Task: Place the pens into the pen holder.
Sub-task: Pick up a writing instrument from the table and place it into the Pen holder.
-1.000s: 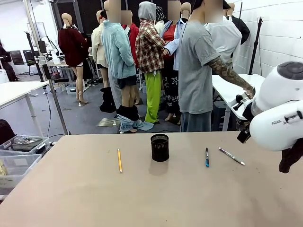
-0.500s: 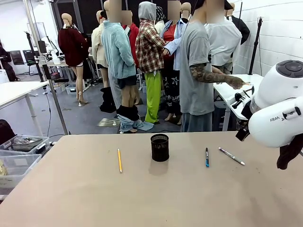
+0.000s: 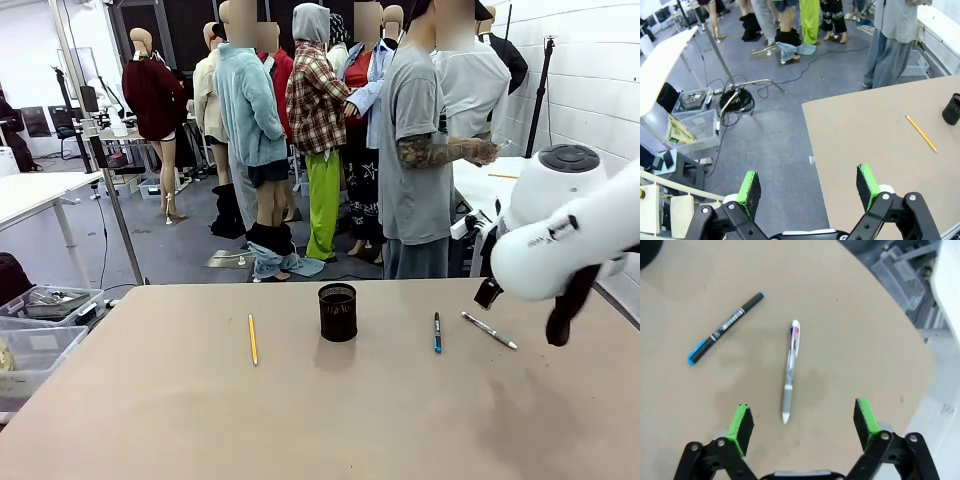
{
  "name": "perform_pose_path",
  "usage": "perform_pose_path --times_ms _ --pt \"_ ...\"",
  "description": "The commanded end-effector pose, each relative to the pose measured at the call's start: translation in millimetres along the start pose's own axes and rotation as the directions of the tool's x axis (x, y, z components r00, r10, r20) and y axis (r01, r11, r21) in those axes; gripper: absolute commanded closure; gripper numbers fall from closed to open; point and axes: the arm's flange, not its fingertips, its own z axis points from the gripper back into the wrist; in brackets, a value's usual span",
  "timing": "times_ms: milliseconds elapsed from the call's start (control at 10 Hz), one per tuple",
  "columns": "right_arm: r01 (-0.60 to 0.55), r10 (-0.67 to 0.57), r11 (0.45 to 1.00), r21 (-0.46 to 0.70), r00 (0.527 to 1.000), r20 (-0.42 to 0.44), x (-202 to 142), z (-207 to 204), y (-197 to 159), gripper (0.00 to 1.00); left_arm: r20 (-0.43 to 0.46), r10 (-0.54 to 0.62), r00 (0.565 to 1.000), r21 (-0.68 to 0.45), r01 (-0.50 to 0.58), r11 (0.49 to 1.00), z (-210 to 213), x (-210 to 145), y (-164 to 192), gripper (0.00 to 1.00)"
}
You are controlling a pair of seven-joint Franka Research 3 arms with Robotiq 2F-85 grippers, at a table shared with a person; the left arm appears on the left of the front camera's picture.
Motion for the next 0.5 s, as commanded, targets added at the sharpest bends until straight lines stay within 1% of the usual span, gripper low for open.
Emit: perform_pose_path --times_ms 0,200,400 --pt "-0.044 0.051 0.996 0.080 0.995 -0.088 23.2 -18.4 -27.4 0.00 0.006 0.016 1.000 0.014 -0.016 1.000 -0.6 1.6 -0.2 0.00" --pt "-0.055 0.070 0.991 0.124 0.989 -0.127 33.1 -43.9 -36.4 0.00 0.006 0.016 1.000 0.014 -0.016 1.000 -0.6 1.6 -0.2 0.00" --pt "-0.053 0.079 0.985 0.163 0.984 -0.160 35.6 -65.6 -38.8 0.00 0.006 0.016 1.000 0.014 -0.016 1.000 -0.6 1.6 -0.2 0.00"
